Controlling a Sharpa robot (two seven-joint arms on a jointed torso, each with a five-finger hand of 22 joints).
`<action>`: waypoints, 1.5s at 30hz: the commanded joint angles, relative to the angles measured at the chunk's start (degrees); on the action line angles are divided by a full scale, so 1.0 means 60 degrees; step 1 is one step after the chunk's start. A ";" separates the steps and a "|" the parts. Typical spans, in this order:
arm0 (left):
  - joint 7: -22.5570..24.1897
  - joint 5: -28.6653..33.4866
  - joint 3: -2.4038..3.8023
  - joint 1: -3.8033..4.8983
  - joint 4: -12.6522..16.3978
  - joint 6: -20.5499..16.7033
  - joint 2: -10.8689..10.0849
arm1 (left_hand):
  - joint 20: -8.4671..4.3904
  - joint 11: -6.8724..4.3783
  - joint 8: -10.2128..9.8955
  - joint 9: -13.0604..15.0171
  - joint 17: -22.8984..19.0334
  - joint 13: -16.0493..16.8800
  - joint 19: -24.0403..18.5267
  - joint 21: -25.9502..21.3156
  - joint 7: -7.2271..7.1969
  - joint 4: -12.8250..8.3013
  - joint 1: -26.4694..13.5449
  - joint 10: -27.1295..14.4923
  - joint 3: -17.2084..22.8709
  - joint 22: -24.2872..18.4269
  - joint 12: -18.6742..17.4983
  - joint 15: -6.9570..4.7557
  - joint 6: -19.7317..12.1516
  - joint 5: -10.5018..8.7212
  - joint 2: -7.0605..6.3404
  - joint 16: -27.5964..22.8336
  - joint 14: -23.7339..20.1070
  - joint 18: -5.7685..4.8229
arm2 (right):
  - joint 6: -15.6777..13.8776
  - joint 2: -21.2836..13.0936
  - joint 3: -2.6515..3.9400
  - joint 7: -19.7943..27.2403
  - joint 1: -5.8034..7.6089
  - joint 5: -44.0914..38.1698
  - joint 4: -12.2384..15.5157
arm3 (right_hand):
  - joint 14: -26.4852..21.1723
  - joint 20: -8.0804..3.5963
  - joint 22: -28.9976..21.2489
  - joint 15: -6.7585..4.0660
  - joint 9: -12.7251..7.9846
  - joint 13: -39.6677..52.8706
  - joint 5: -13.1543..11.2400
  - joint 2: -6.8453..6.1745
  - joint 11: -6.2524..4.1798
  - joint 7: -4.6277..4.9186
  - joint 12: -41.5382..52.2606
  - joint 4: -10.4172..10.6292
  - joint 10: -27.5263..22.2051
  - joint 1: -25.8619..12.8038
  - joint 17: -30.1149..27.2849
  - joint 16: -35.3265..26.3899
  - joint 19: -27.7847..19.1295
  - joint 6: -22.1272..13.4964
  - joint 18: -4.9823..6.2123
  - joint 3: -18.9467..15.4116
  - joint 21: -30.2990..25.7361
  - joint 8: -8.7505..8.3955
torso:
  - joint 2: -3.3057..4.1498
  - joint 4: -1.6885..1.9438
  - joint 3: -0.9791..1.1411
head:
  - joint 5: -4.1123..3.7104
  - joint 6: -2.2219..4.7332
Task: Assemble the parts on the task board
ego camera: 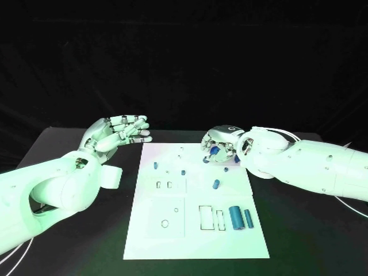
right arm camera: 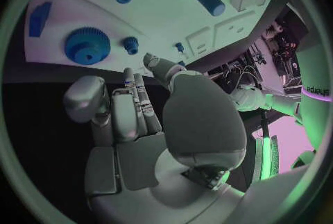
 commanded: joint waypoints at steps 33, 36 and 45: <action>0.0151 0.0239 0.0023 0.0087 0.0009 -0.0004 -0.0070 | 0.0042 0.0098 0.0036 -0.0012 0.0235 -0.0037 -0.0161 0.0061 0.0417 0.0221 -0.0120 -0.0136 -0.0158 0.0016 -0.0149 0.0070 -0.0113 -0.0027 0.0120 0.0461 -0.0504 0.0075 | 0.0222 0.0105 0.0001 -0.0383 -0.0133 -0.0280 -0.0138 | 0.0368 0.0054 0.1905 0.0040 0.0266 0.0249 0.0012 0.0234 -0.0085 -0.0043 0.0054 0.0250 0.0507 -0.0029 0.0277 0.0452 0.0233 0.0186 -0.0363 0.0211 0.1528 0.0092 | 0.0308 0.0067 -0.0009 | -0.0001 0.0125; 0.0132 0.0239 0.0023 0.0088 -0.0004 0.0027 -0.0070 | 0.0044 0.0100 0.0034 -0.0013 0.0243 -0.0039 -0.0165 0.0064 0.0421 0.0218 -0.0108 -0.0147 -0.0159 0.0017 -0.0155 0.0073 -0.0119 -0.0026 0.0124 0.0478 -0.0526 0.0075 | 0.0108 0.0114 0.0001 -0.0401 -0.0133 -0.0273 -0.0127 | 0.0368 0.0050 0.1975 0.0033 0.0283 0.0259 0.0010 0.0230 -0.0095 -0.0047 0.0053 0.0271 0.0563 -0.0047 0.0283 0.0469 0.0240 0.0190 -0.0371 0.0240 0.1584 0.0097 | 0.0317 0.0079 -0.0013 | -0.0010 0.0119; 0.0096 0.0239 0.0022 0.0093 -0.0033 0.0060 -0.0073 | 0.0040 0.0101 0.0039 -0.0012 0.0276 -0.0036 -0.0128 0.0104 0.0427 0.0202 -0.0064 -0.0148 -0.0158 0.0035 -0.0154 0.0068 -0.0126 -0.0024 0.0136 0.0554 -0.0543 0.0086 | 0.0077 0.0124 0.0002 -0.0469 -0.0133 -0.0273 -0.0068 | 0.0377 0.0033 0.2386 0.0005 0.0353 0.0301 0.0007 0.0219 -0.0137 -0.0079 0.0065 0.0319 0.0767 -0.0075 0.0319 0.0536 0.0322 0.0250 -0.0435 0.0326 0.1897 0.0145 | 0.0349 0.0091 -0.0021 | -0.0021 0.0162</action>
